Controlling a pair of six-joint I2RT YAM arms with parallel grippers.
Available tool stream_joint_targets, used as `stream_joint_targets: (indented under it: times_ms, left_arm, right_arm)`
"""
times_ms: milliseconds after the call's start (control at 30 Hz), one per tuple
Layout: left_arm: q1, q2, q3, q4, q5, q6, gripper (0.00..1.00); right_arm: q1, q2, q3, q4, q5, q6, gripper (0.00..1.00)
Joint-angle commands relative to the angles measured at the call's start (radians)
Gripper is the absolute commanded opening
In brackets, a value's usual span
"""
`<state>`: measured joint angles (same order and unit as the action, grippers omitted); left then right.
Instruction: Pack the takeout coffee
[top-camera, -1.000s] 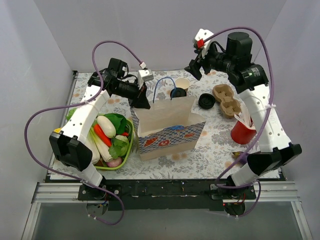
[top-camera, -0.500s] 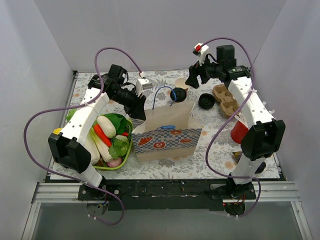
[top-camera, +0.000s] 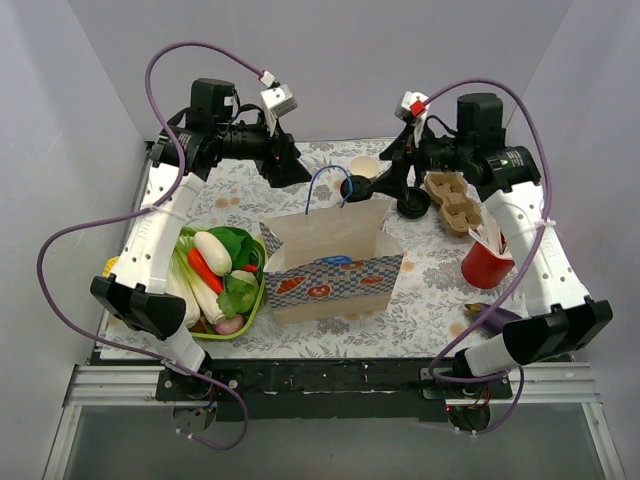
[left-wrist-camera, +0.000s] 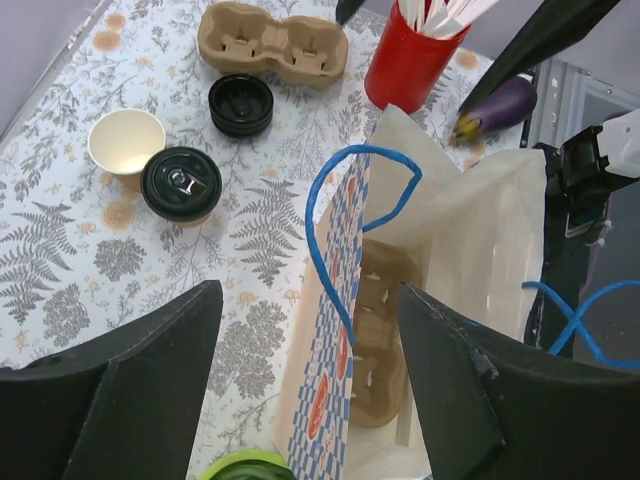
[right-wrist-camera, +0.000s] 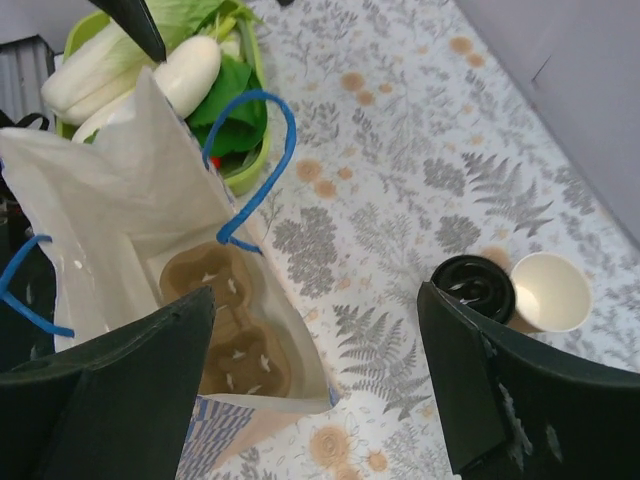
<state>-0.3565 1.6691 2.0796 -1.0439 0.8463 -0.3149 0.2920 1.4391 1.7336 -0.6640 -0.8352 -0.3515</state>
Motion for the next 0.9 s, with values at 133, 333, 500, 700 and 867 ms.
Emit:
stream_joint_targets:
  times_ms: [133,333,500,700,867]
  left_arm:
    - [0.054,-0.161,-0.347,0.412,-0.047,-0.165,0.7]
    - [0.077,-0.216,-0.459,0.487,-0.09,-0.168,0.7]
    - [0.083,-0.243,-0.53,0.521,-0.195,-0.168,0.72]
    - [0.139,-0.197,-0.552,0.553,-0.227,-0.2,0.76]
    - [0.171,-0.152,-0.555,0.579,-0.207,-0.187,0.77]
  right_arm:
    - [0.102,0.13,0.093,-0.284,0.157,-0.224,0.87]
    - [0.141,0.245,0.217,-0.477,0.185,-0.386,0.67]
    - [0.134,0.317,0.337,-0.645,0.243,-0.518,0.15]
    - [0.087,0.236,0.251,-0.646,0.304,-0.644,0.01]
    - [0.01,0.218,0.28,-0.645,0.321,-0.702,0.01]
